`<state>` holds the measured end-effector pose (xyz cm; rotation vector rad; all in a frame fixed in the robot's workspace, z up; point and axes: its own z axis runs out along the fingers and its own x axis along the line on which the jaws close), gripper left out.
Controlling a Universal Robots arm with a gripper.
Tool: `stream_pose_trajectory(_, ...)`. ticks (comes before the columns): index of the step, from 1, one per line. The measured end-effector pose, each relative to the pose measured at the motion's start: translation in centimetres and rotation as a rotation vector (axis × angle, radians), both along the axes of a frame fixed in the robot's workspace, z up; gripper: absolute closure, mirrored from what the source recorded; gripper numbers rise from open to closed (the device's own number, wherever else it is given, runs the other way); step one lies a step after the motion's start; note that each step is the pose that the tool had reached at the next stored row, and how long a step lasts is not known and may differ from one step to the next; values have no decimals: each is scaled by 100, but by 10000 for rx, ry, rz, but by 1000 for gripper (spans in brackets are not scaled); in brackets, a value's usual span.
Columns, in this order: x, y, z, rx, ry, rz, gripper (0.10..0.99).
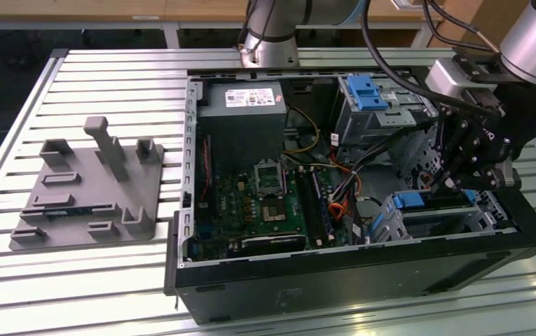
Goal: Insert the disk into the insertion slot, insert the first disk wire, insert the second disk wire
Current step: 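Insert the second disk wire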
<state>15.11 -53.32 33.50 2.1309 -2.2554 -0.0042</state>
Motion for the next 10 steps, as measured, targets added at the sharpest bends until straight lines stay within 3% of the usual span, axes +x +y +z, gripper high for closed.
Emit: stream_pose_trajectory(10,0,-14,-8,-2,2,0,941)
